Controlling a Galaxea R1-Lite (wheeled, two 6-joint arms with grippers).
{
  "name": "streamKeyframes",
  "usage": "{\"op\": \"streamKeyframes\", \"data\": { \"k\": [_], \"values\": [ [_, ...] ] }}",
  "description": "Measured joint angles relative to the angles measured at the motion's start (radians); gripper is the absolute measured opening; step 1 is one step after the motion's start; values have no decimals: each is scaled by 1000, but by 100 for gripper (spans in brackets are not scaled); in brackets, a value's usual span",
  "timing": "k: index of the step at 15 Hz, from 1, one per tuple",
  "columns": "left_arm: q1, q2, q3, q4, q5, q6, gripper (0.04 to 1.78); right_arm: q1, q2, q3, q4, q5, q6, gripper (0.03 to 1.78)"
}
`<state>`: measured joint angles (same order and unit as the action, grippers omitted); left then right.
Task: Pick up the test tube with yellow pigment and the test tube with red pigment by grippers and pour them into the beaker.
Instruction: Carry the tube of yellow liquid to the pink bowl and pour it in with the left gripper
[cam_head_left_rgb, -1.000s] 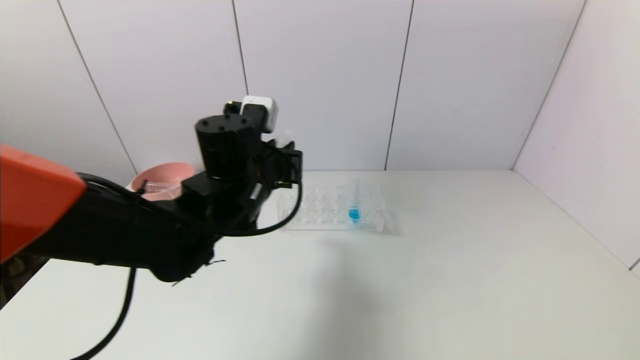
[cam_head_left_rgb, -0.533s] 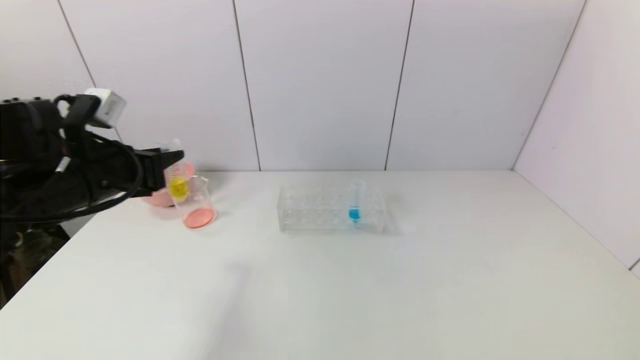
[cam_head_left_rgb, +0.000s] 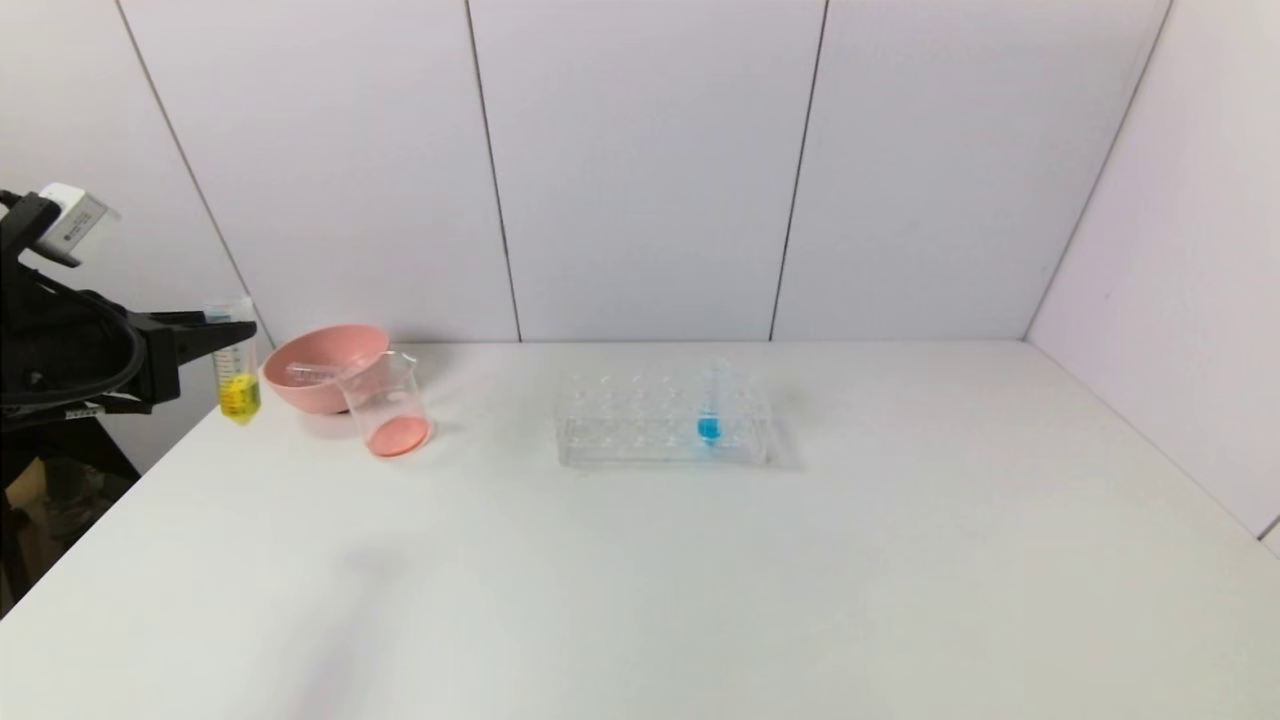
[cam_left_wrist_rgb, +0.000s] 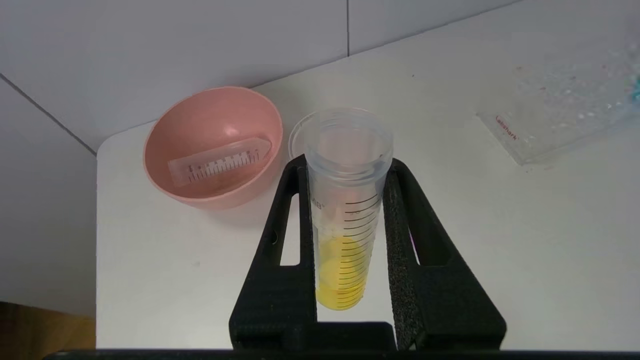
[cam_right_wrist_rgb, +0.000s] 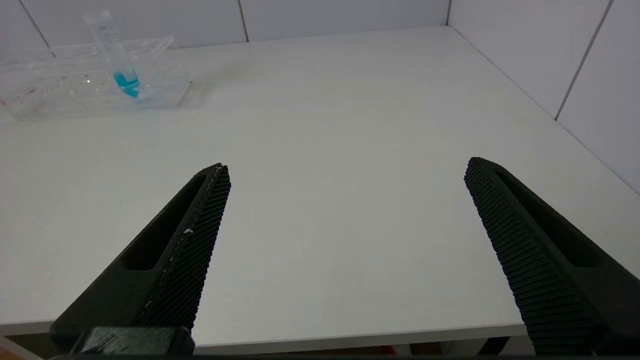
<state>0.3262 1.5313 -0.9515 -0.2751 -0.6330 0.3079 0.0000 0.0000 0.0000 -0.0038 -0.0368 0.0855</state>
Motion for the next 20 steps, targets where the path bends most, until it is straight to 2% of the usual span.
{"op": "streamKeyframes", "data": {
  "k": [8,16,20],
  "values": [
    [-37,282,-421,438,14,254,42,0,0,0,0,0,0,171],
    [-113,432,-793,857,157,403,42,0,0,0,0,0,0,171],
    [-141,492,-941,1006,243,451,42,0,0,0,0,0,0,171]
  ]
}}
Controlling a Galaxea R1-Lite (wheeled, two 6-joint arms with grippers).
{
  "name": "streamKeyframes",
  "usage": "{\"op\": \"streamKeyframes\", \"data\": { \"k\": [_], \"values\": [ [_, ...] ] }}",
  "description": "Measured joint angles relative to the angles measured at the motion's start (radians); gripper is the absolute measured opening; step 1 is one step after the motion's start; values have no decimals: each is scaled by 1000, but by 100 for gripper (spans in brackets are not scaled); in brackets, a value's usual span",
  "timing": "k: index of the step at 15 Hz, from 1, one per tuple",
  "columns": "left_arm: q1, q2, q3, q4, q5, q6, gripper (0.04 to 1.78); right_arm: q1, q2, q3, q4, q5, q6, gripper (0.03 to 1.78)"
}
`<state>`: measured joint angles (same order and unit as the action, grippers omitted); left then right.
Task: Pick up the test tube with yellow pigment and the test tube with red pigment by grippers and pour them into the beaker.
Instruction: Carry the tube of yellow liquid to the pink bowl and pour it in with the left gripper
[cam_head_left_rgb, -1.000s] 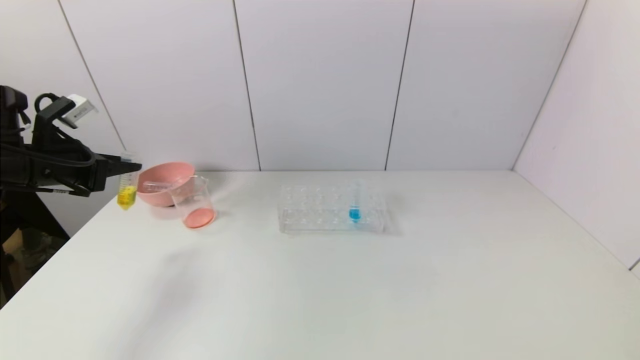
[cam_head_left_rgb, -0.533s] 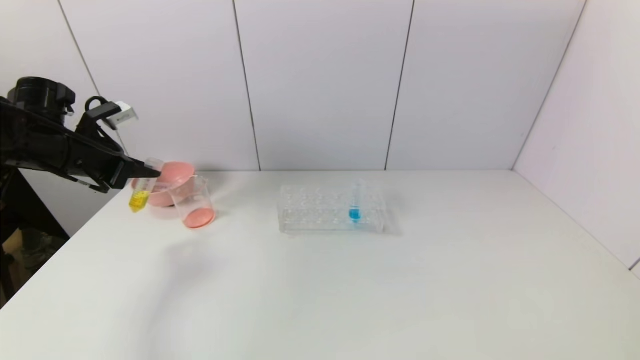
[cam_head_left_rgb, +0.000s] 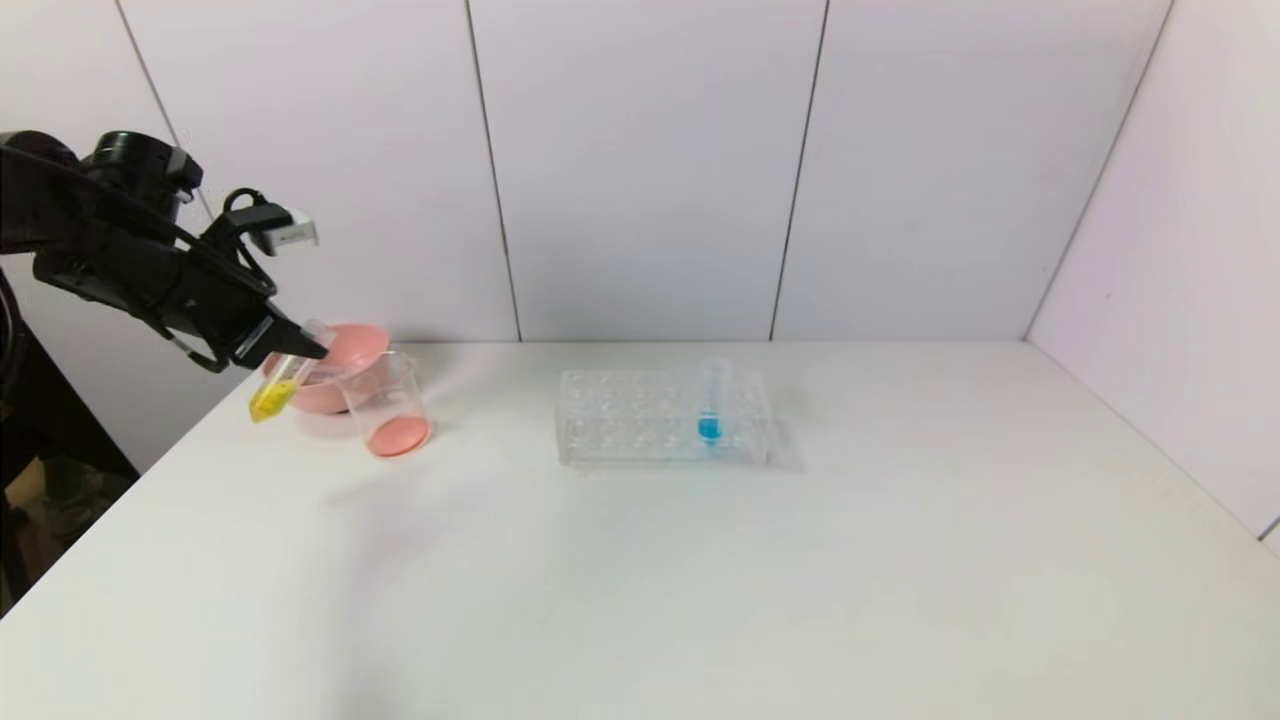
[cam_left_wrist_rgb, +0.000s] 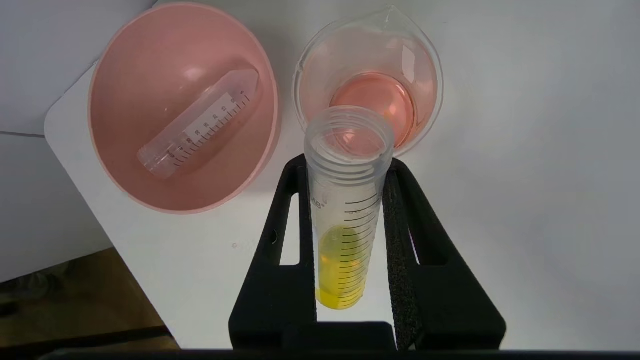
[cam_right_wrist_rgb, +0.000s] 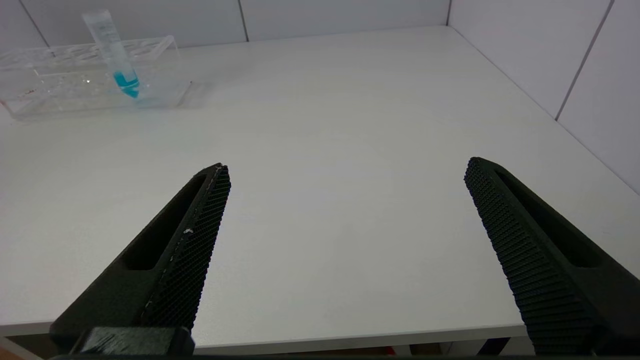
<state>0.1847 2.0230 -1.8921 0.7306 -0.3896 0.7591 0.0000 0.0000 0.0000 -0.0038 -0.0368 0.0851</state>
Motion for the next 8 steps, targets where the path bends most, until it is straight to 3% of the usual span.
{"op": "streamKeyframes", "data": {
  "k": [4,8],
  "values": [
    [-44,51,-92,80,165,89,42,0,0,0,0,0,0,171],
    [-83,61,-102,69,253,126,42,0,0,0,0,0,0,171]
  ]
}}
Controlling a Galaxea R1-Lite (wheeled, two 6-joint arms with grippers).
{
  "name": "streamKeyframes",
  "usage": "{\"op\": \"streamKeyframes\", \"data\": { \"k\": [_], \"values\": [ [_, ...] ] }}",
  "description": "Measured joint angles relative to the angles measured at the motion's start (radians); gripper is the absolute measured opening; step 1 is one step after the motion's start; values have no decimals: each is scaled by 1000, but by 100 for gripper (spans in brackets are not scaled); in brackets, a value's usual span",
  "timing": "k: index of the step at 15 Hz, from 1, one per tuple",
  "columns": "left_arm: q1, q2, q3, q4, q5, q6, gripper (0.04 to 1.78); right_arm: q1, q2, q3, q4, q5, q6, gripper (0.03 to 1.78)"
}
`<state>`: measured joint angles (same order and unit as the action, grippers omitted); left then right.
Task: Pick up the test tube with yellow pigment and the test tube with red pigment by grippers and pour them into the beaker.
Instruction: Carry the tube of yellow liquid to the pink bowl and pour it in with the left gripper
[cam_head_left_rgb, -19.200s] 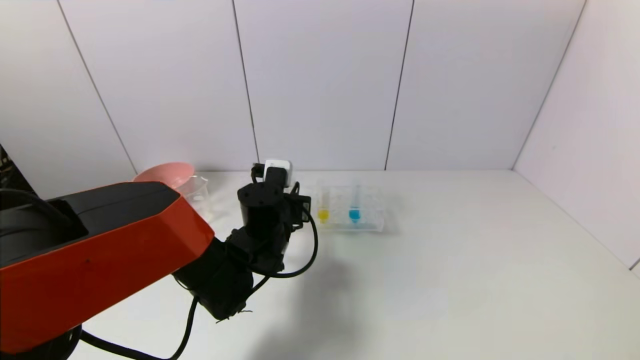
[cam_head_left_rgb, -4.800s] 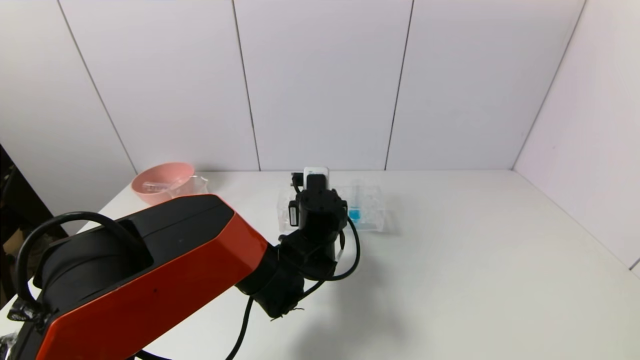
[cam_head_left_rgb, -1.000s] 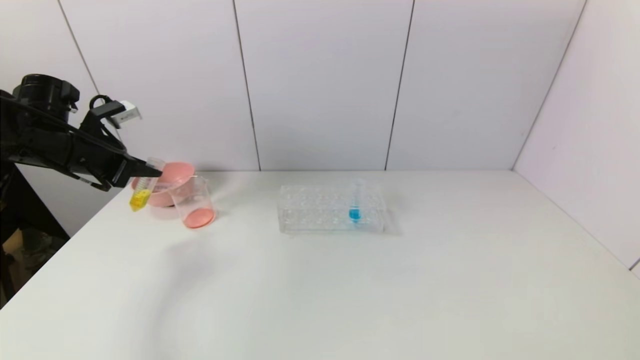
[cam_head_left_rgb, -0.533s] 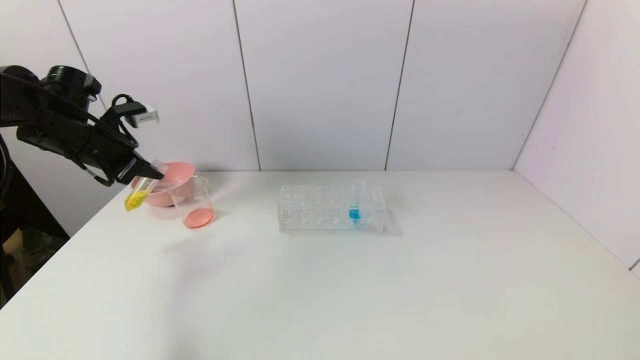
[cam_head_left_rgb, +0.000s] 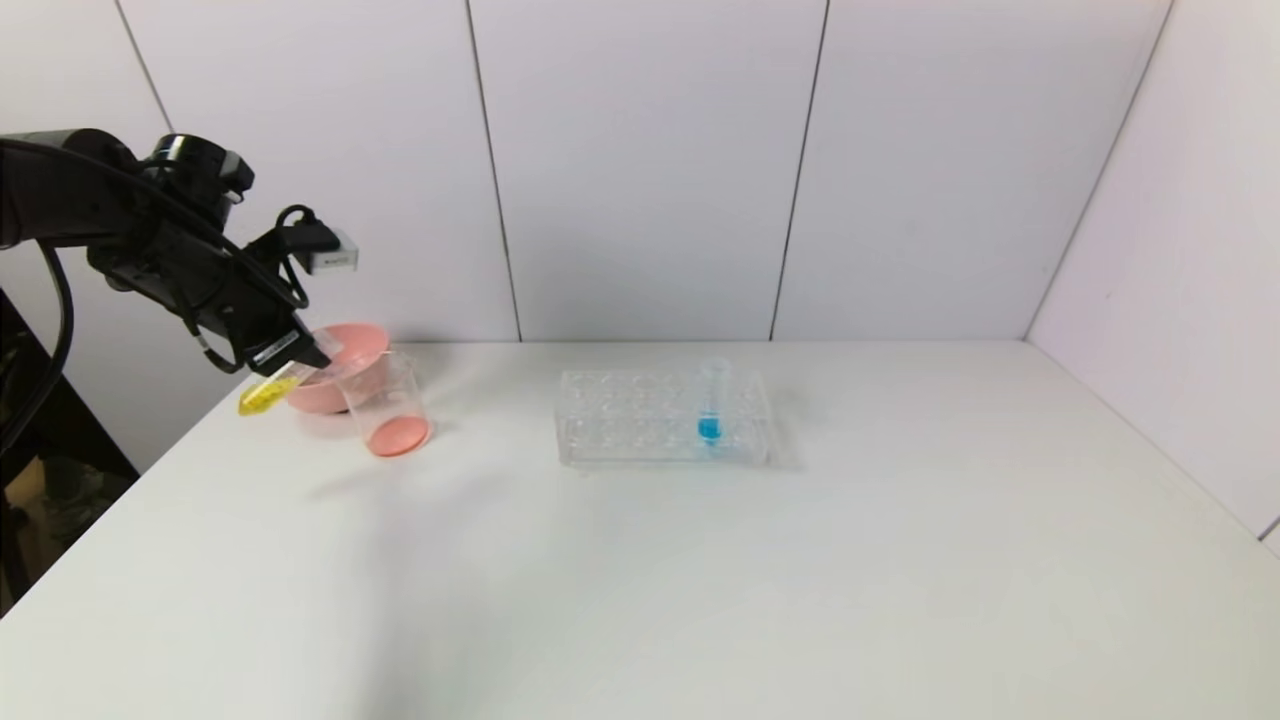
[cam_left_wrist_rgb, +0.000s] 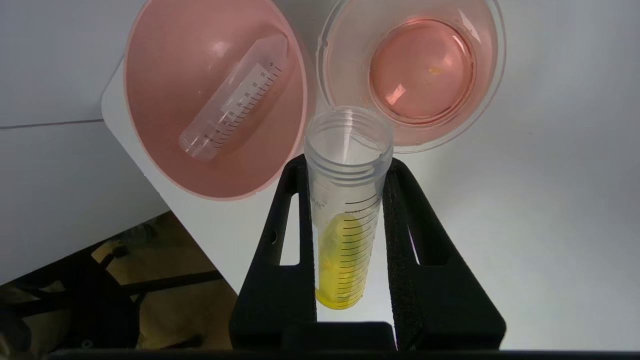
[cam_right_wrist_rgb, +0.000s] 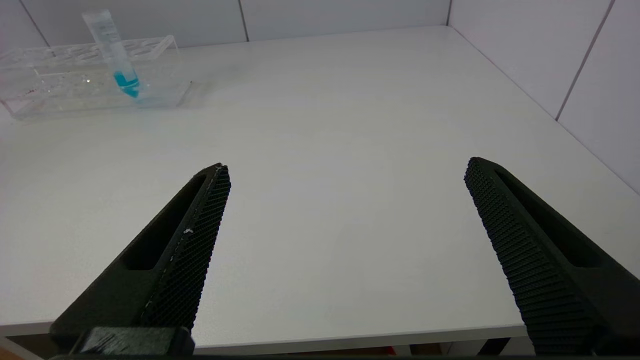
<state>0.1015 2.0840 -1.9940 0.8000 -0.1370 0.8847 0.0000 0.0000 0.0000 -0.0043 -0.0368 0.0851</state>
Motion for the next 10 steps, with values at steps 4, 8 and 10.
{"op": "streamKeyframes", "data": {
  "k": [4,8,10],
  "values": [
    [-43,0,-1,-3,107,44,42,0,0,0,0,0,0,171],
    [-93,0,-1,-2,186,77,42,0,0,0,0,0,0,171],
    [-112,1,-1,1,223,86,42,0,0,0,0,0,0,171]
  ]
}}
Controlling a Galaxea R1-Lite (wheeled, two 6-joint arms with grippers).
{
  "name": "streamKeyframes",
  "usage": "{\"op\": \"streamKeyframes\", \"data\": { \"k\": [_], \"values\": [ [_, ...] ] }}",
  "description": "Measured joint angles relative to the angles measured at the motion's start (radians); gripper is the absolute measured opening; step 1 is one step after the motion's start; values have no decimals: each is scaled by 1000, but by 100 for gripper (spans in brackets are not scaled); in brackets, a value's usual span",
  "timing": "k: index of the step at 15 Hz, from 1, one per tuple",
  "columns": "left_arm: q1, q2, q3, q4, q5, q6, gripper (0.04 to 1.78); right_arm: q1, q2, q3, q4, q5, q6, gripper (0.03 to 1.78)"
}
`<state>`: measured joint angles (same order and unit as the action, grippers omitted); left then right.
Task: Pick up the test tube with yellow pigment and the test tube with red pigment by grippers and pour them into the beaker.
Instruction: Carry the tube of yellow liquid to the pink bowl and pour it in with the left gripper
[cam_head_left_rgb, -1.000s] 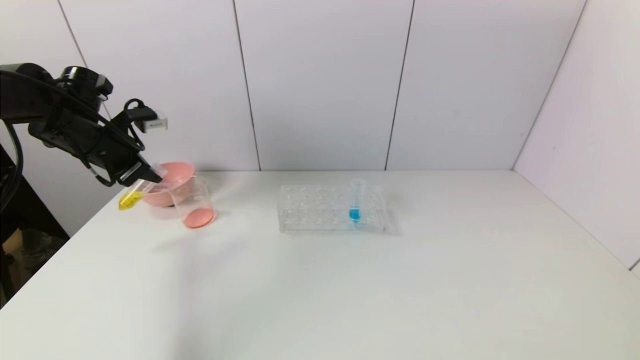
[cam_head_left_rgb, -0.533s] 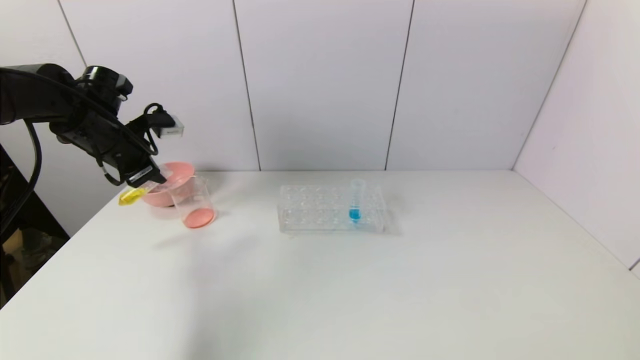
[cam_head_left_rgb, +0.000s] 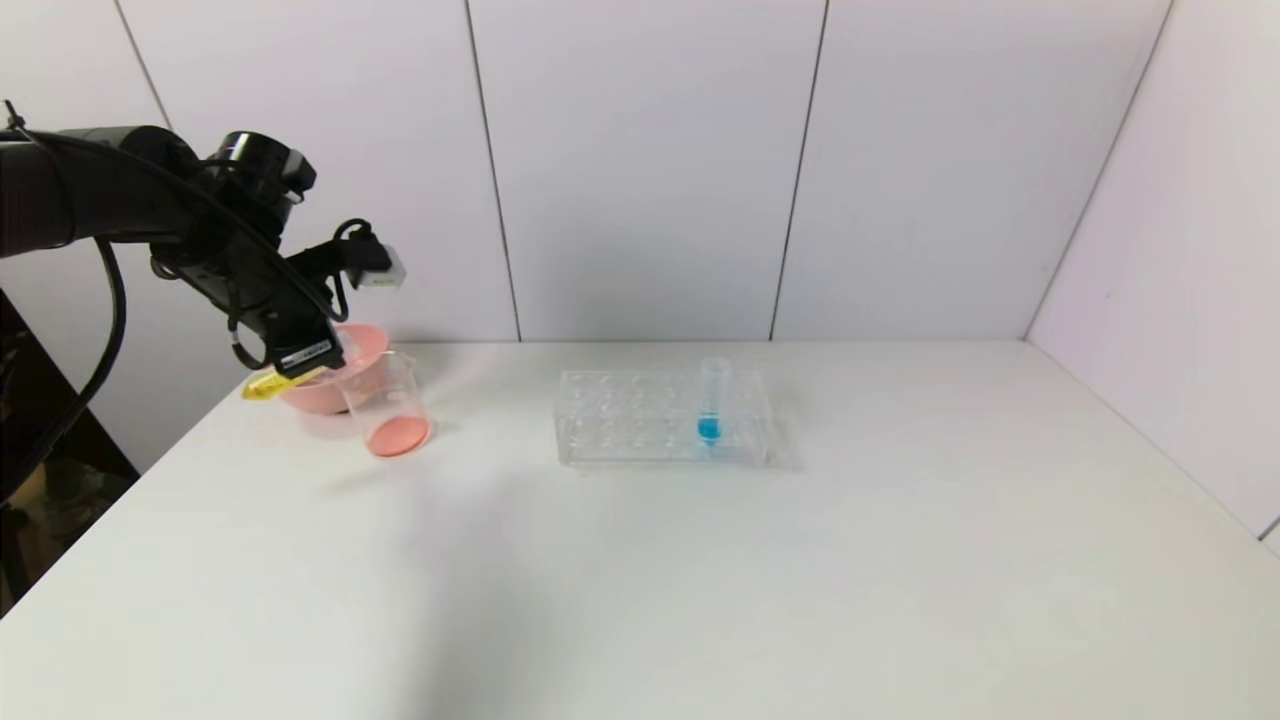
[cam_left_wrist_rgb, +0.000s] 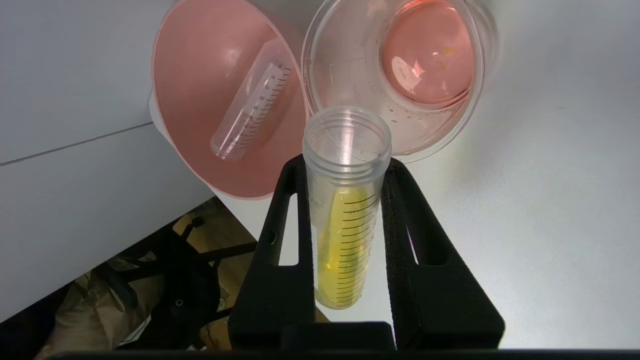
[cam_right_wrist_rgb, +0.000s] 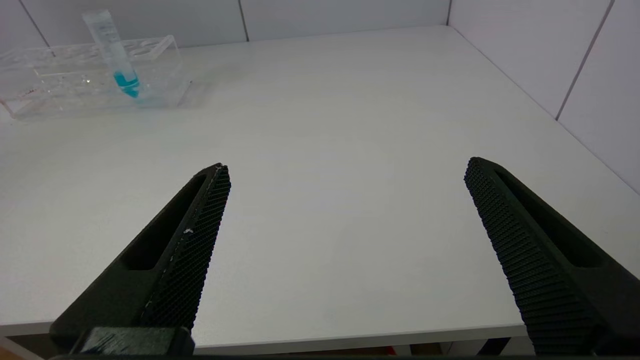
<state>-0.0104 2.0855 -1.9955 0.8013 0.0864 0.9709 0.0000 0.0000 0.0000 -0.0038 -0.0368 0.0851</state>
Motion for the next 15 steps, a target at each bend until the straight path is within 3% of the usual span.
{"op": "streamKeyframes", "data": {
  "k": [15],
  "values": [
    [-55,23,9,41,214,44,42,0,0,0,0,0,0,171]
  ]
}}
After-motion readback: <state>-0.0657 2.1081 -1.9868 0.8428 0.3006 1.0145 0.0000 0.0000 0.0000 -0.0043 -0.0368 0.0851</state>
